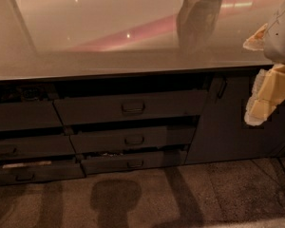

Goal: Open top drawer

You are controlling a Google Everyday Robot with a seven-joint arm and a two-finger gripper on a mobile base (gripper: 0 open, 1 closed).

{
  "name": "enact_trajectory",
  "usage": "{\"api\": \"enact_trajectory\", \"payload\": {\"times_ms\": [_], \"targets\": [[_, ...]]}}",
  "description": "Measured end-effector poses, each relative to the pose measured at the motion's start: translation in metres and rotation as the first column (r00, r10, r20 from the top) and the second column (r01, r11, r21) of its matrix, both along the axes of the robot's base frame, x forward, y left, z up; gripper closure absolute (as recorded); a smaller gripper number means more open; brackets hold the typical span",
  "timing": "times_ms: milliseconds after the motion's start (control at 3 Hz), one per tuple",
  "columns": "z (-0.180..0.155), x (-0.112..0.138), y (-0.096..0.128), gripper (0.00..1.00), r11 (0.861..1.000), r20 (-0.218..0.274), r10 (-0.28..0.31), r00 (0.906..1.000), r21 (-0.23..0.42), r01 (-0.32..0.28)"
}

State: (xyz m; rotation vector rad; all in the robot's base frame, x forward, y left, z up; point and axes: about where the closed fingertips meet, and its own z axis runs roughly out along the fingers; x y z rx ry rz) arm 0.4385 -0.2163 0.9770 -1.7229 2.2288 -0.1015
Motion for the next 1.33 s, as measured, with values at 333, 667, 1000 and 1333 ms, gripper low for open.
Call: {"api": "enact_trajectory", "payload": {"times_ms": [333, 667, 1000, 1333], "targets": [[0.0, 0.0, 0.0, 0.0, 1.0, 0.0, 0.0, 1.0, 0.0, 0.0], [-0.029, 0.026, -0.003, 0.0, 1.0, -0.014, 0.012, 0.9998, -0.015, -0.012], [-0.059, 0.027, 0.0, 0.0, 0.998, 0.006, 0.057, 0.9984, -0.016, -0.057], [-0.097, -0.011, -0.003, 0.0, 0.995, 0.019, 0.103, 0.9945, 0.002, -0.103]]}}
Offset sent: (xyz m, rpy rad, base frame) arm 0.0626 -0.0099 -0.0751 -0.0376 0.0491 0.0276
